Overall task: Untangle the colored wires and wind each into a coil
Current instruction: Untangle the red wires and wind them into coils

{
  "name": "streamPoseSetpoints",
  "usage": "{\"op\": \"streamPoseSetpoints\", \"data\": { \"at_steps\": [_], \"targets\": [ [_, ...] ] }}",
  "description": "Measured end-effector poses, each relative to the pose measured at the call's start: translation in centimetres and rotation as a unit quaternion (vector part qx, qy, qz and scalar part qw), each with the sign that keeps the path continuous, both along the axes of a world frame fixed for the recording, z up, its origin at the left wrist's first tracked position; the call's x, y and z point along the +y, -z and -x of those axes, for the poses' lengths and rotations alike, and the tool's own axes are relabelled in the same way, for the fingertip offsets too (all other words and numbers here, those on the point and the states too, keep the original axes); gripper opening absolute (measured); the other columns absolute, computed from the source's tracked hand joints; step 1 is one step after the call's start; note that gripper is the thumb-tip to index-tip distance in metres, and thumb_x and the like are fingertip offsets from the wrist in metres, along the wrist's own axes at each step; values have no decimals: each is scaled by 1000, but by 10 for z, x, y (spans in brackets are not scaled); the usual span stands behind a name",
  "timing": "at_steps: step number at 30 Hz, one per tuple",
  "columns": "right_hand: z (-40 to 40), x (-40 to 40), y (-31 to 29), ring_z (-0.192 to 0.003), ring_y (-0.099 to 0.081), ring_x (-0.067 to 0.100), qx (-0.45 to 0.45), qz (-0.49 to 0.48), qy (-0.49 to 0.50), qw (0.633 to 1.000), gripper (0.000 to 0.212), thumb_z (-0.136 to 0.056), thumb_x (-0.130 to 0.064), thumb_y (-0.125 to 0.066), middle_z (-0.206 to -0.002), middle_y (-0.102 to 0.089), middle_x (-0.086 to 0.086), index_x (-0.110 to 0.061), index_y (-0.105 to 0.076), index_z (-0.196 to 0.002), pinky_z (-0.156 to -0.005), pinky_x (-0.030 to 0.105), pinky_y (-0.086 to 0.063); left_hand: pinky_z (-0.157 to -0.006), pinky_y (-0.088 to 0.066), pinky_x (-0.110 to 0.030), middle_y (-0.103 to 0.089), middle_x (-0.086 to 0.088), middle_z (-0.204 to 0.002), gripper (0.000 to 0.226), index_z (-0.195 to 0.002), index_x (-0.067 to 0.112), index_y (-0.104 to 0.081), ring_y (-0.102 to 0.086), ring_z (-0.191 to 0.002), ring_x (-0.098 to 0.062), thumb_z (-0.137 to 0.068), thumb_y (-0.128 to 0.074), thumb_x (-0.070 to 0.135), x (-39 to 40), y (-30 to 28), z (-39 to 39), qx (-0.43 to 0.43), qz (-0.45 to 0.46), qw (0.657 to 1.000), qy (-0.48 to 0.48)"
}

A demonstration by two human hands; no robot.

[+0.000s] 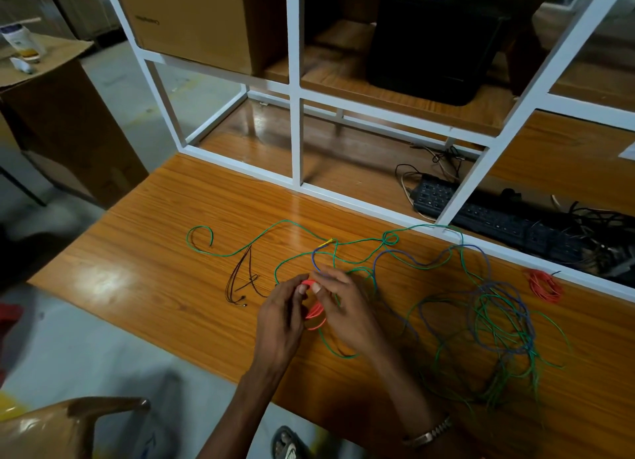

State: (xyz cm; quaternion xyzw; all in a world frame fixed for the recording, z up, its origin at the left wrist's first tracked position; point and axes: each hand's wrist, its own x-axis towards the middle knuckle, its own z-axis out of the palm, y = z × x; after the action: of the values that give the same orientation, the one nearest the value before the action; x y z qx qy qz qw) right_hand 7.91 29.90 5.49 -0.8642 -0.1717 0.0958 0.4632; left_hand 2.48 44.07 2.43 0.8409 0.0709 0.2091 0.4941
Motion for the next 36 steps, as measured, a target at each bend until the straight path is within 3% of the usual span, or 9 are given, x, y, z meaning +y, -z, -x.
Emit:
{"op": "streamPoseSetpoints", "data": {
  "at_steps": [5,11,17,21,25,27,29,33,36],
  "targets": [
    [3,13,2,-111,-58,-15,50,-68,-42,996,37,-107,-27,-53,-126,-63,-8,-18,-60,-142,-93,10,-44,-58,-54,-25,-73,13,-85,23,-120,22,-71,-72,-67,-7,-107,-54,28,12,2,8,10,52,998,-45],
    [3,34,19,-104,-67,1,15,-70,5,997,29,-101,-28,-59,-110,-70,-6,-19,-74,-125,-93,25,-54,-58,-52,-42,-72,5,-76,35,-102,24,-72,-66,-62,-13,-108,-45,46,29,16,11,80,55,995,-25],
    [6,52,38,-101,-65,-1,-15,-25,-2,1000,26,-102,-28,-58,-107,-69,-11,-22,-75,-120,-87,21,-52,-67,-43,-30,-66,-3,-77,40,-93,7,-72,-57,-72,-14,-112,-47,31,57,15,25,145,234,958,79],
    [0,75,39,-103,-68,-4,148,-88,-76,982,24,-100,-18,-65,-114,-75,-4,-12,-75,-121,-92,21,-53,-67,-47,-29,-71,-9,-79,27,-100,13,-79,-62,-72,-9,-108,-55,23,77,22,38,130,236,963,-24],
    [-17,94,37,-68,-65,1,298,-86,-72,948,7,-99,-24,-69,-86,-74,-3,-24,-76,-96,-61,18,-53,-71,-55,-30,-78,8,-80,21,-109,26,-78,-70,-75,-2,-107,-58,19,90,34,47,165,182,961,-126],
    [-30,107,47,-61,-62,3,248,-36,-5,968,12,-88,-34,-79,-71,-71,-11,-29,-75,-79,-56,21,-49,-75,-60,-38,-79,7,-88,22,-116,20,-77,-72,-80,-6,-107,-57,20,99,34,51,171,180,953,-173],
    [-45,121,67,-69,-69,10,184,46,23,982,10,-73,-42,-83,-71,-73,-11,-37,-75,-74,-65,27,-53,-74,-58,-35,-78,-1,-93,26,-121,12,-75,-72,-85,-12,-108,-54,21,107,31,55,174,186,946,-201],
    [-47,146,66,-105,-70,29,47,223,-7,974,28,-77,-39,-82,-110,-75,4,-22,-78,-98,-81,33,-54,-67,-50,-24,-74,-5,-91,28,-121,8,-74,-70,-87,-17,-109,-52,21,117,23,61,166,190,941,-225],
    [-47,157,70,-111,-66,32,7,298,-56,953,29,-86,-37,-76,-117,-69,9,-16,-75,-106,-82,34,-53,-67,-49,-24,-74,-2,-89,28,-123,8,-73,-68,-84,-10,-109,-52,22,119,22,63,164,187,940,-234]
  ]
}}
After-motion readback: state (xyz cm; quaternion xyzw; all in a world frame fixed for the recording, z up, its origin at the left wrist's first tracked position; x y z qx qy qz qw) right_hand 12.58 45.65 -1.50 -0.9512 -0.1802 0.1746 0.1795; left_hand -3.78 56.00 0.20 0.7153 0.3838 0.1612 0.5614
